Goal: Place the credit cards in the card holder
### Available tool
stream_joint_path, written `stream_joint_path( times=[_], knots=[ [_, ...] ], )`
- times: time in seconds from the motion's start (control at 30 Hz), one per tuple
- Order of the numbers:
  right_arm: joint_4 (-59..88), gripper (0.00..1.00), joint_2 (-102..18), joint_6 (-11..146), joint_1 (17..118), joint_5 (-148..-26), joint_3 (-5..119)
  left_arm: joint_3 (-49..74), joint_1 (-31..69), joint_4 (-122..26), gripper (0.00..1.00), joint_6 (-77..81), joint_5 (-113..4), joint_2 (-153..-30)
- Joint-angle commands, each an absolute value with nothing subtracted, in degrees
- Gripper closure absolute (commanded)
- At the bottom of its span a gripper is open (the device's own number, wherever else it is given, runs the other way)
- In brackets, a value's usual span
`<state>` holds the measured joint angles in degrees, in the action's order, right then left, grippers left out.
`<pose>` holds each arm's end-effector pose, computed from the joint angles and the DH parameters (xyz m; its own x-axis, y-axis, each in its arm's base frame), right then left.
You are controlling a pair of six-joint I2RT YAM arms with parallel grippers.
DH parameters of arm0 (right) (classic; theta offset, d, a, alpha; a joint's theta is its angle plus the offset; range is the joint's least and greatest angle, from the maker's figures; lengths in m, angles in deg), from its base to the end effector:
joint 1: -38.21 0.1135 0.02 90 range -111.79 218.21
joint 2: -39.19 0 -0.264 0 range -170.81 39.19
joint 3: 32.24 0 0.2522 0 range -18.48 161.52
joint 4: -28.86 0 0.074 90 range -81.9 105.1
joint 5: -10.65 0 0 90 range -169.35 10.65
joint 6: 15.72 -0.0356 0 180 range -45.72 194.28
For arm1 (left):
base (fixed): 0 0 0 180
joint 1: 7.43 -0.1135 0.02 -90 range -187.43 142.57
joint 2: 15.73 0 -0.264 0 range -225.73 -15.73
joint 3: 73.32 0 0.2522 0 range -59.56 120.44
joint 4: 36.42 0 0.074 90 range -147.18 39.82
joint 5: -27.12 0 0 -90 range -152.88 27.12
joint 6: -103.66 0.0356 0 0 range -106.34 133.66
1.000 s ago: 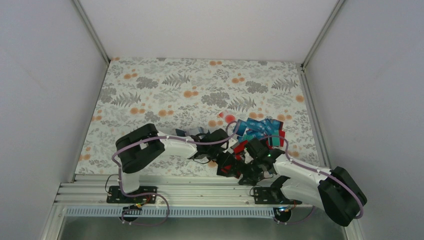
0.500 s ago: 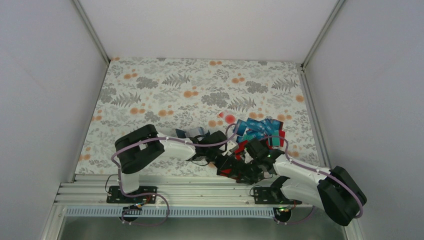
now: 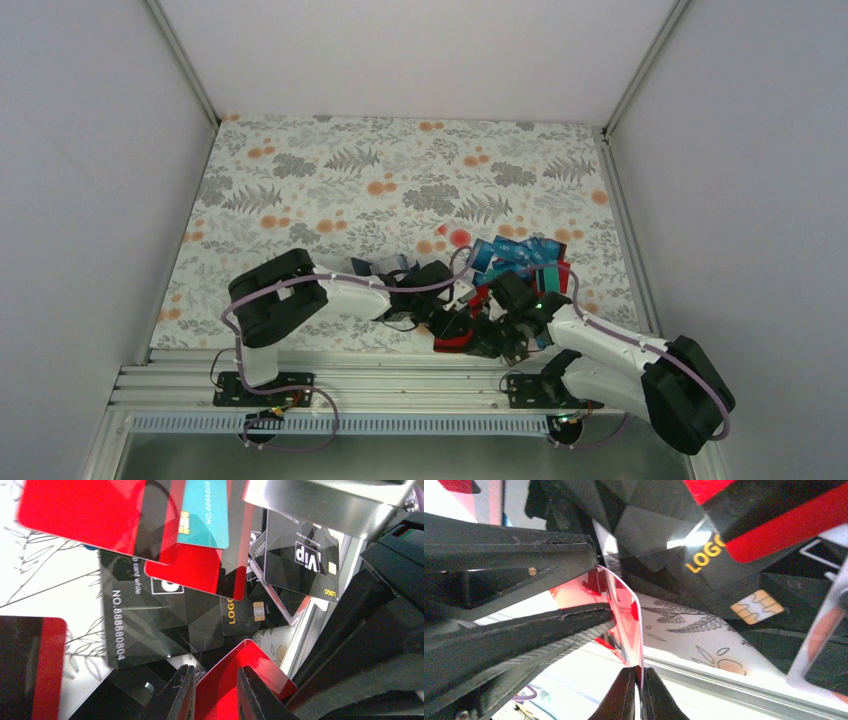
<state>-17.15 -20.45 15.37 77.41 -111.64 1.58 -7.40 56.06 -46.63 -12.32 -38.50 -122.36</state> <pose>0.1012 0.1070 0.1325 -0.9483 0.1607 0.2736 0.2880 0.7982 0.5291 0.1448 -0.3232 0.1194 -0.7194 0.5484 -0.4263 0.6853 0.4604 -0.5642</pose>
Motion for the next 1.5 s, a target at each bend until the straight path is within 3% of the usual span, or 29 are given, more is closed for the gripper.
stream_joint_path(
  times=[0.0,0.3,0.7,0.9,1.13,1.47],
  knots=[
    [-18.2,0.96,-19.2,16.2,77.3,-109.7,4.3,-6.6,55.6,-51.3,0.78,-15.2,-40.1,-118.9],
    [-18.9,0.96,-22.0,26.7,77.0,-106.2,13.6,-4.7,48.6,-62.8,0.77,-12.8,-46.4,-103.4],
    [-14.7,0.96,-25.9,44.0,77.3,-83.7,34.6,7.0,38.4,-80.7,0.6,-18.7,-56.4,-90.9],
    [-3.1,0.96,-25.6,53.0,80.1,-70.5,35.8,13.4,34.3,-82.9,0.44,-21.8,-59.2,-90.1],
    [11.8,0.96,-28.0,70.2,83.7,-56.9,34.4,17.6,29.2,-83.2,0.4,-24.2,-58.4,-89.6],
    [33.8,0.96,-28.3,89.4,85.2,-55.8,27.1,18.5,23.9,-83.9,0.4,-29.3,-53.4,-89.5]
  ],
)
